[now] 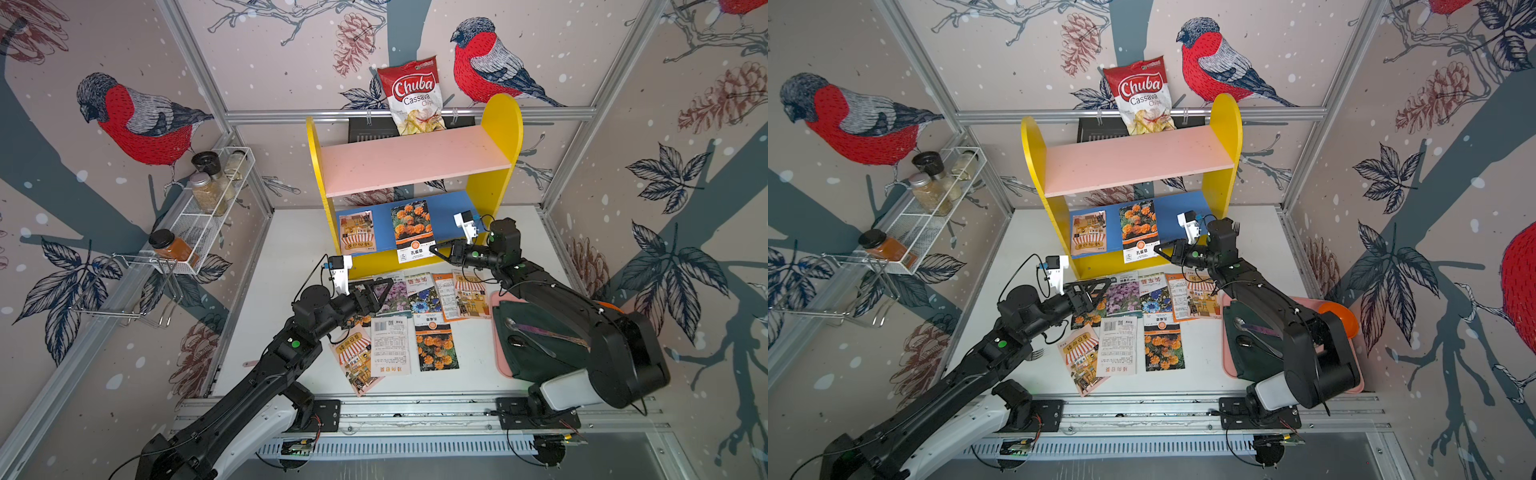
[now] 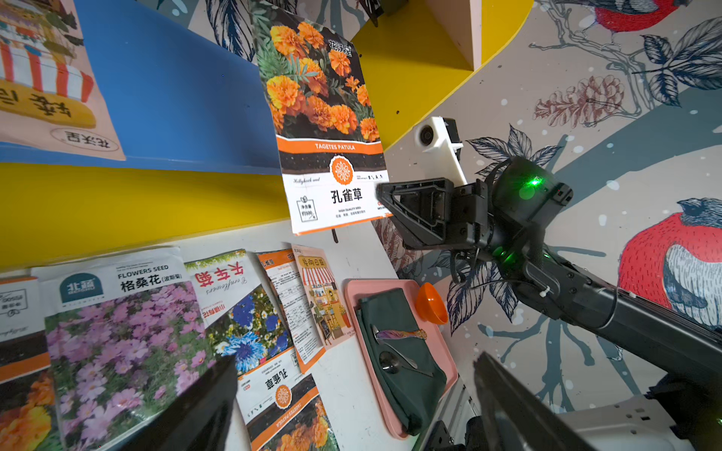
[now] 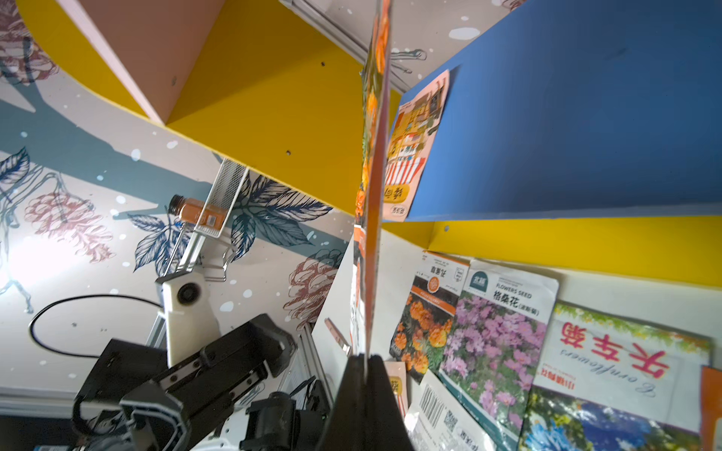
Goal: Take the seed bag off the shelf
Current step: Pick up the seed packet from the shelf.
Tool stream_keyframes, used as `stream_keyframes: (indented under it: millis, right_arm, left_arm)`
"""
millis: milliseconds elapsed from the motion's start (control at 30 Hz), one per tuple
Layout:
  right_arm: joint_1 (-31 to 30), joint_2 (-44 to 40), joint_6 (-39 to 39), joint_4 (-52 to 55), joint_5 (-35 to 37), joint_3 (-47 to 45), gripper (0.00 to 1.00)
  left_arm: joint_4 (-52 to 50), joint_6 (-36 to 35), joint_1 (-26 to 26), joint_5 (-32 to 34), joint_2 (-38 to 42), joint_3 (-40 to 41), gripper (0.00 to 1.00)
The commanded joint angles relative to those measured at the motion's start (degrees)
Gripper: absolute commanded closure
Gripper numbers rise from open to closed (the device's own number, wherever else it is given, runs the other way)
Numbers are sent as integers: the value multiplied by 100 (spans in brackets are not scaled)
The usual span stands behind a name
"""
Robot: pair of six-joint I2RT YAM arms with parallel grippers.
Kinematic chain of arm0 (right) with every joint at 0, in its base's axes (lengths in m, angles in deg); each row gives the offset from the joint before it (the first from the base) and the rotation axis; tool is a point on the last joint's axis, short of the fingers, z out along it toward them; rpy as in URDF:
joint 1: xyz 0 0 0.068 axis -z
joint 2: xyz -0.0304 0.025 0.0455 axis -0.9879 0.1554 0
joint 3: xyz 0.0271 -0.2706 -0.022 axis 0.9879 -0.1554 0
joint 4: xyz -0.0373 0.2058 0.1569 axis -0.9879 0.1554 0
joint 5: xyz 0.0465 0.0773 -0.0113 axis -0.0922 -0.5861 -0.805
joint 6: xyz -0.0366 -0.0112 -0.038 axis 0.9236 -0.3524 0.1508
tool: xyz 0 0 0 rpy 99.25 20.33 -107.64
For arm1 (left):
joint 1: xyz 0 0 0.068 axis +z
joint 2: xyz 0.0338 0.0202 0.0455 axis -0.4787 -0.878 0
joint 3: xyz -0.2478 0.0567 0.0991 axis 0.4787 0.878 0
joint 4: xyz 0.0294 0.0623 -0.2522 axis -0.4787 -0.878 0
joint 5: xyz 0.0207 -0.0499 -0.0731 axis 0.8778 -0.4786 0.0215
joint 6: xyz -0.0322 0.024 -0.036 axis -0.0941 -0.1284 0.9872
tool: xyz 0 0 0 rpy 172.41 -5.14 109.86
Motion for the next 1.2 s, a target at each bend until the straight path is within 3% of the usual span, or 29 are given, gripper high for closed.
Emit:
stream_keyframes:
  millis: [0,467,633,733,867,1000,1100,1167]
  right_arm:
    - [-150,-335,258,304,-234,-124,100]
    - [-895,-1229,183,344,-402,-630,100]
    - [-1067,-1237,119,237,-391,-735,100]
    - [-1152,-1242,72,158,-422,-757,100]
    - [-1200,-1248,69,142,-391,-746,100]
    - [-1227,-1248,41,110,-377,-755,100]
    - [-1232,-1260,52,111,-357,-747,100]
    - [-1236,-1266,59,134,-331,-746,100]
  left_arm:
    - [681,176,150,-489,-29,63,10]
    - [1508,418,394,-800,-344,187,17]
    - [1765,557,441,-809,-369,264,27]
    - [1924,660,494,-854,-392,326,37]
    - [2045,752,529,-907,-403,358,58]
    - [2102,820,548,-946,-444,386,68]
    - [2149,855,547,-993,-477,397,88]
    - [2158,875,556,-1013,-481,411,94]
